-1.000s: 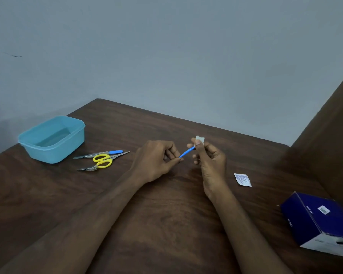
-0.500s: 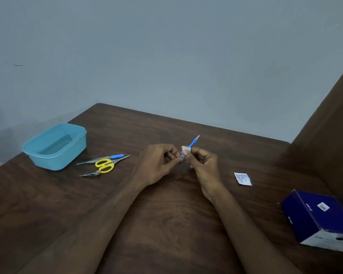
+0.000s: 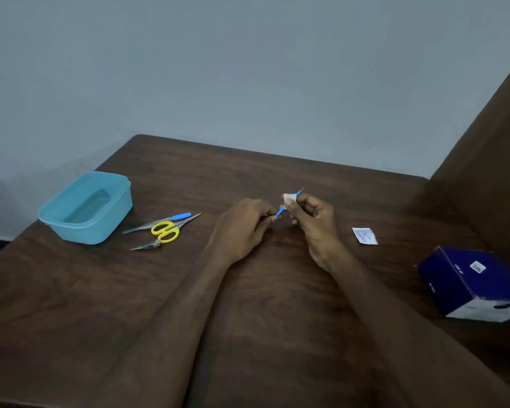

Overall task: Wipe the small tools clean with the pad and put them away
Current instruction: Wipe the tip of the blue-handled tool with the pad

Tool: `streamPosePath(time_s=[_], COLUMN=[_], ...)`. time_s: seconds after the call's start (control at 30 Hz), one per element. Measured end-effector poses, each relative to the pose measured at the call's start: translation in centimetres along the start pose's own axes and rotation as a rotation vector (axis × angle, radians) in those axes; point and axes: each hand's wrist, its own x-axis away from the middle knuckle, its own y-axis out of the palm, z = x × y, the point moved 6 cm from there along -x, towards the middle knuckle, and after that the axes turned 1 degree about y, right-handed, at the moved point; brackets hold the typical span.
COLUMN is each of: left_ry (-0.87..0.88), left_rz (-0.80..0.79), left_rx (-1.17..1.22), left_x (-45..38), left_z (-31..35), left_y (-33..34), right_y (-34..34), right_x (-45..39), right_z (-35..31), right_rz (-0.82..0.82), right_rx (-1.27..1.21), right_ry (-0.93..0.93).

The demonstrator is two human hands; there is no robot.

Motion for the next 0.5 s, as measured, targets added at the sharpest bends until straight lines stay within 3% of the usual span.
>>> streamPosePath(time_s=[0.5], left_ry=[-0.136], left_rz=[-0.129], left_rx=[0.257], left_x=[0.6], left_z=[-0.5], left_y=[-0.5], right_y=[0.4], right_x=[1.7], right_z=[-1.5], right_rz=[-0.012], right_rx=[-0.088], right_ry=[0.080])
